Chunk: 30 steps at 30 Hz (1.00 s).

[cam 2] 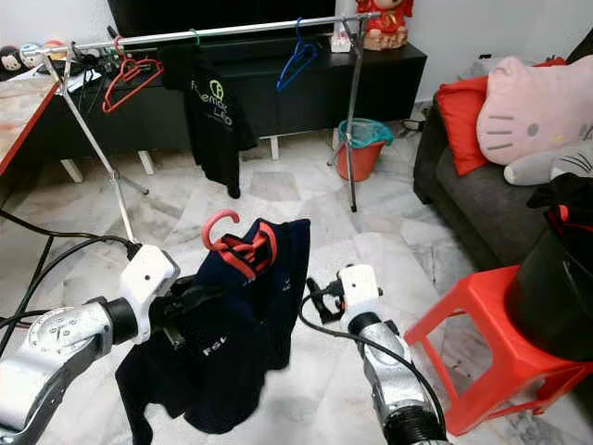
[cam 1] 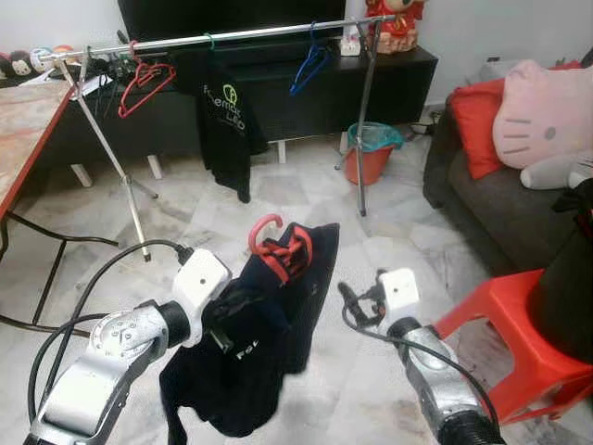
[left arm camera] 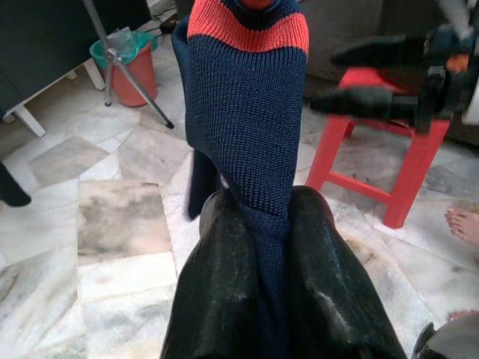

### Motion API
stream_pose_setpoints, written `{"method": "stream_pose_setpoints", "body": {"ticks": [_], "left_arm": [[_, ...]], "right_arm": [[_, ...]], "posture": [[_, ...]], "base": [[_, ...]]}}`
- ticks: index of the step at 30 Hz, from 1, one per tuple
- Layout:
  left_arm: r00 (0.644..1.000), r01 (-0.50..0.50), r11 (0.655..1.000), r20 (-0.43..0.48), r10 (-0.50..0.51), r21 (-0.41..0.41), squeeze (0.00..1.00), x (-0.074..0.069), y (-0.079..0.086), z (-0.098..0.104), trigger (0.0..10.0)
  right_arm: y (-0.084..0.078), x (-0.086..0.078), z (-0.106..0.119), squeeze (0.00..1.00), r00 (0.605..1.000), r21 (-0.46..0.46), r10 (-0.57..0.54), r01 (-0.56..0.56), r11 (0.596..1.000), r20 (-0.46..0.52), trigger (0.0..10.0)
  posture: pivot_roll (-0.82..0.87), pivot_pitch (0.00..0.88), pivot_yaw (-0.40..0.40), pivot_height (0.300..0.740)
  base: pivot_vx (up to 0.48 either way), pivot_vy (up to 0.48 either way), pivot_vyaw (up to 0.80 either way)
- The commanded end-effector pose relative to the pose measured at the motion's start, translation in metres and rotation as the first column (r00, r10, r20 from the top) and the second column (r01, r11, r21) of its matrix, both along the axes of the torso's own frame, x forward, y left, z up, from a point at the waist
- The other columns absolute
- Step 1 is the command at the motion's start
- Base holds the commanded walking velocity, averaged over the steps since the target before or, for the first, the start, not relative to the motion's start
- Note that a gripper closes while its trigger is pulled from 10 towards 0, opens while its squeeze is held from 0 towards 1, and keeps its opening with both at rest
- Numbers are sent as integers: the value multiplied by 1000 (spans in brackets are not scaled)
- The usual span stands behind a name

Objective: Hang hanger

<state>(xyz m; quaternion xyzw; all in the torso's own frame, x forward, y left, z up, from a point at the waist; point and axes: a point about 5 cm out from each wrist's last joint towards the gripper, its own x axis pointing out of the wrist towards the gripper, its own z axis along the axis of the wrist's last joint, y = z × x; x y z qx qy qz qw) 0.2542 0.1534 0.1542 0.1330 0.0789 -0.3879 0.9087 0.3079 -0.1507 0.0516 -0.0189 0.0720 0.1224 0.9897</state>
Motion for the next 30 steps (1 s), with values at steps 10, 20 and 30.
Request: {"method": "stream_pose_setpoints", "body": {"ticks": [10,20,30], "left_arm": [[995,-58,997,81,61,-43,0,6,7,9,10000],[930,-336,936,118,348,-107,0,23,31,-2,10000],[881,-448,883,99,463,-140,0,23,42,-16,10000]], "right_arm": [[-5,0,18,0,981,130,-137,120,984,134,0],[-3,-4,6,0,981,166,-179,164,972,75,0],[-7,-4,10,0,974,158,-203,186,970,98,0]], "posture": [[4,32,11,740],[5,35,10,740],[1,33,6,740]], "base": [[0,0,0],[0,0,0],[0,0,0]]}}
